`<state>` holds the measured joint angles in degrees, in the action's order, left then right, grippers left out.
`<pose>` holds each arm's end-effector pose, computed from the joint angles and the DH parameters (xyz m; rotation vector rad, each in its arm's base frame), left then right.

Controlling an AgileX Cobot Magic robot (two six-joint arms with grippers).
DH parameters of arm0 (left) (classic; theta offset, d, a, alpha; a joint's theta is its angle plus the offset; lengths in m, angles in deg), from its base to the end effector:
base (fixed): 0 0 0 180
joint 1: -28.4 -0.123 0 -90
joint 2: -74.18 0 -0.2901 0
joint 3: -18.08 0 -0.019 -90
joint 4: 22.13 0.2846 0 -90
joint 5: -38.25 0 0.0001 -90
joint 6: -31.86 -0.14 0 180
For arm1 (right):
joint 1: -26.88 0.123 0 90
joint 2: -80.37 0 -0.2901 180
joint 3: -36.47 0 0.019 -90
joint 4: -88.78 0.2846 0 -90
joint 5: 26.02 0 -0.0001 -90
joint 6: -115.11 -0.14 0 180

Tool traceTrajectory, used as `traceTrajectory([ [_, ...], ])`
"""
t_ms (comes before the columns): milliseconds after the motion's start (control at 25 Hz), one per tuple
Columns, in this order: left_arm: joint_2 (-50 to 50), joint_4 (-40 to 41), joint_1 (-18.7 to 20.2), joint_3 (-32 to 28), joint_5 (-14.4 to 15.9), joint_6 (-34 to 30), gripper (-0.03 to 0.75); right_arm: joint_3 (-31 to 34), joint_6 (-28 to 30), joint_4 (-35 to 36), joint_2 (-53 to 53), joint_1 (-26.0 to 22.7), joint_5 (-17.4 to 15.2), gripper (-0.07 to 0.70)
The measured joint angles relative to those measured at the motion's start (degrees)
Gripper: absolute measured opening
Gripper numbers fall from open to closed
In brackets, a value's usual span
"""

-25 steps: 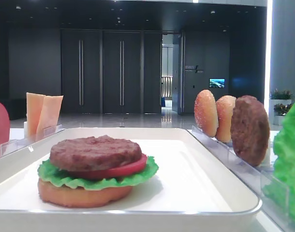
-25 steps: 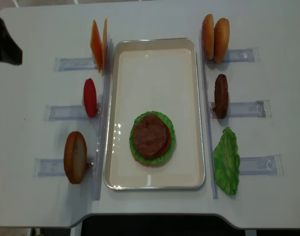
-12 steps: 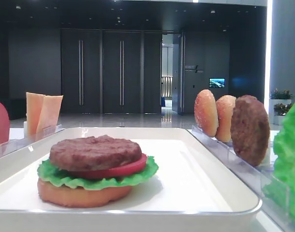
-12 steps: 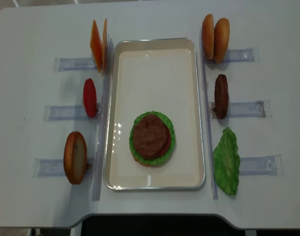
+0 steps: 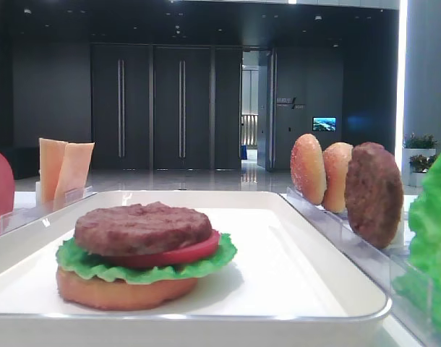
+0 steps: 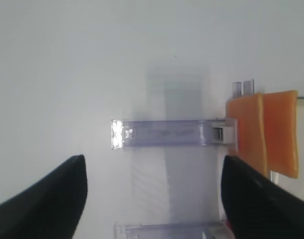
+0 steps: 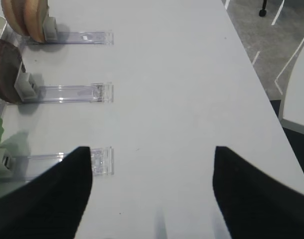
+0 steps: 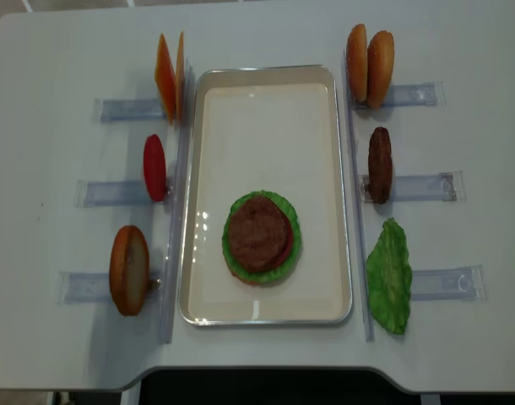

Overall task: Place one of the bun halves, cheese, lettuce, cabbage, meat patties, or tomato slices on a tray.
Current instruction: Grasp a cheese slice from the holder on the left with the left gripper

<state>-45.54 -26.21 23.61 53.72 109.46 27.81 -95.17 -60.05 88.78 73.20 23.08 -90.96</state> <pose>0.4824 0.0310 0.2963 -0.0285 2.7057 -0.0521 0.0565 -0.0038 0.2649 -0.0191 2.1038 -0.0906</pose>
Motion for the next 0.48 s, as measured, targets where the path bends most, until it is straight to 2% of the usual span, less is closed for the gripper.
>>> traceTrajectory([
  [480,-11.08,0.16,0.07,9.28,-0.24,0.06,0.643,0.00,0.00,0.00,0.00,0.00,0.00,0.486],
])
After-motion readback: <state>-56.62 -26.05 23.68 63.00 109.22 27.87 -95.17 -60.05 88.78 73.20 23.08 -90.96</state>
